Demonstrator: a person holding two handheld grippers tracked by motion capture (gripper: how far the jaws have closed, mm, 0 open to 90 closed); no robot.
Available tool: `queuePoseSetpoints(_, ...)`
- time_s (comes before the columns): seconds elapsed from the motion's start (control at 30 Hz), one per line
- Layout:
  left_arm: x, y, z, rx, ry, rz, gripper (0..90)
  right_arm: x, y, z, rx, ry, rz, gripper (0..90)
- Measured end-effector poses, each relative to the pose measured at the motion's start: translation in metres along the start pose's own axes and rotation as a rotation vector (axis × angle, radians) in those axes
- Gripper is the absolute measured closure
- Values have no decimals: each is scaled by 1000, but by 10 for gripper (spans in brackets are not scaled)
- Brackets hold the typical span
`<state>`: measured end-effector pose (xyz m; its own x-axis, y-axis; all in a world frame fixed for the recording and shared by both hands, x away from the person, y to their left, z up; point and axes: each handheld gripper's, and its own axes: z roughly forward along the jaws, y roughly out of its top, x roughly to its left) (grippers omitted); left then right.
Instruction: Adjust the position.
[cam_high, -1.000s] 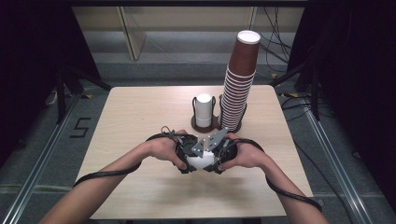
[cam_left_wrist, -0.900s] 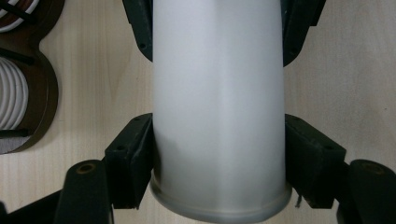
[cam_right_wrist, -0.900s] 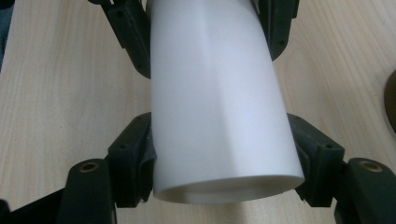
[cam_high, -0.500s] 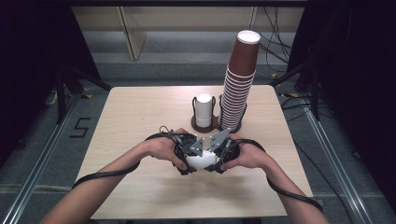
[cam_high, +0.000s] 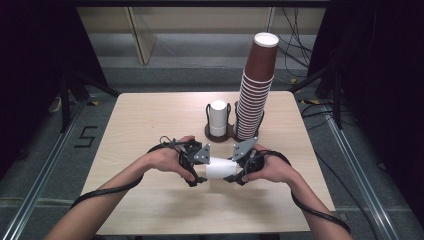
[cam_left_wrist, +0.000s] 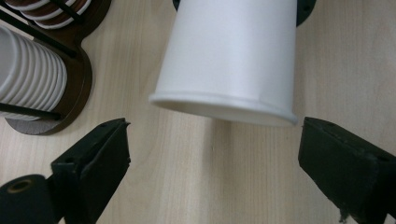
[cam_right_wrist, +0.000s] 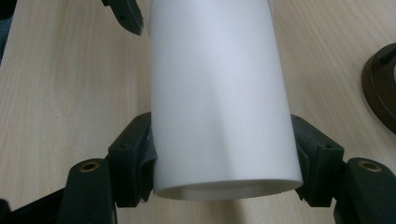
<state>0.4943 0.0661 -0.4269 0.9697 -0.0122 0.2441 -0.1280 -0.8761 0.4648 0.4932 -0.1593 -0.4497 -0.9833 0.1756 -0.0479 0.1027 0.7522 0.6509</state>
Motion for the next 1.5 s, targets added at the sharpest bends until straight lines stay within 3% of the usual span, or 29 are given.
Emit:
queuePoseSetpoints(0.03,-3,-2,1,-16,17,-38,86,2,-2,-1,-3,4,36,336)
queuePoseSetpoints(0.07,-5,-3,0,-15,30,-64,86,2,-2,-1,-3,4,36,336)
queuePoseSetpoints(0.13,-3,-5,0,-11,15,-36,87,0,-6,-1,-27,-2,29,335)
queuePoseSetpoints(0.17,-6,-7,0,-32,33,-78,86,0,-7,-1,-28,-3,29,335)
queuePoseSetpoints(0.2,-6,-7,0,-32,33,-78,87,3,-9,-2,-19,-4,65,335)
queuePoseSetpoints(0.23,-6,-8,1,-37,40,-87,87,3,-9,-2,-19,-4,65,335)
queuePoseSetpoints(0.27,-6,-8,1,-38,39,-85,87,1,-10,-1,-32,-1,31,335)
queuePoseSetpoints(0.33,-5,-9,1,-44,44,-82,87,0,-10,-1,-42,-3,11,335)
queuePoseSetpoints(0.37,-4,-9,0,-25,34,-65,87,3,-11,-2,-34,-11,59,335)
queuePoseSetpoints(0.43,-2,-9,-1,-40,38,-55,87,0,-11,-3,-62,-27,21,334)
queuePoseSetpoints(0.5,-3,-10,-1,-63,52,-89,88,-1,-14,-5,-97,-37,39,335)
queuePoseSetpoints(0.53,-3,-11,-1,-68,56,-101,88,1,-16,-7,-109,-40,89,335)
queuePoseSetpoints(0.57,-3,-12,-1,-71,59,-106,88,-2,-17,-7,-128,-46,61,335)
queuePoseSetpoints(0.63,-3,-13,-2,-69,55,-101,88,-2,-20,-9,-151,-58,70,335)
queuePoseSetpoints(0.67,-3,-14,-2,-80,63,-114,89,-2,-23,-11,-184,-78,87,334)
queuePoseSetpoints(0.7,-3,-14,-2,-79,51,-122,89,-2,-23,-11,-184,-78,87,334)
queuePoseSetpoints(0.8,-4,-15,-1,-99,69,-135,89,-2,-28,-13,-233,-93,126,335)
queuePoseSetpoints(0.87,-3,-15,-1,-107,70,-138,89,-2,-29,-13,-239,-95,133,334)
queuePoseSetpoints(1.0,0,-16,-3,-137,52,-151,88,-2,-34,-13,-300,-107,158,334)
queuePoseSetpoints(1.1,1,-16,-3,-146,57,-160,87,1,-37,-11,-307,-107,181,333)
queuePoseSetpoints(1.17,0,-15,-3,-167,71,-187,87,0,-38,-11,-313,-109,165,333)
queuePoseSetpoints(1.2,-1,-15,-3,-167,72,-191,87,1,-39,-10,-327,-111,186,333)
queuePoseSetpoints(1.3,1,-15,-3,-157,56,-159,86,1,-40,-9,-338,-116,174,333)
queuePoseSetpoints(1.43,1,-14,-4,-176,55,-177,84,3,-40,-7,-335,-106,187,334)
queuePoseSetpoints(1.5,1,-12,-3,-183,48,-182,70,2,-38,-5,-335,-112,144,333)
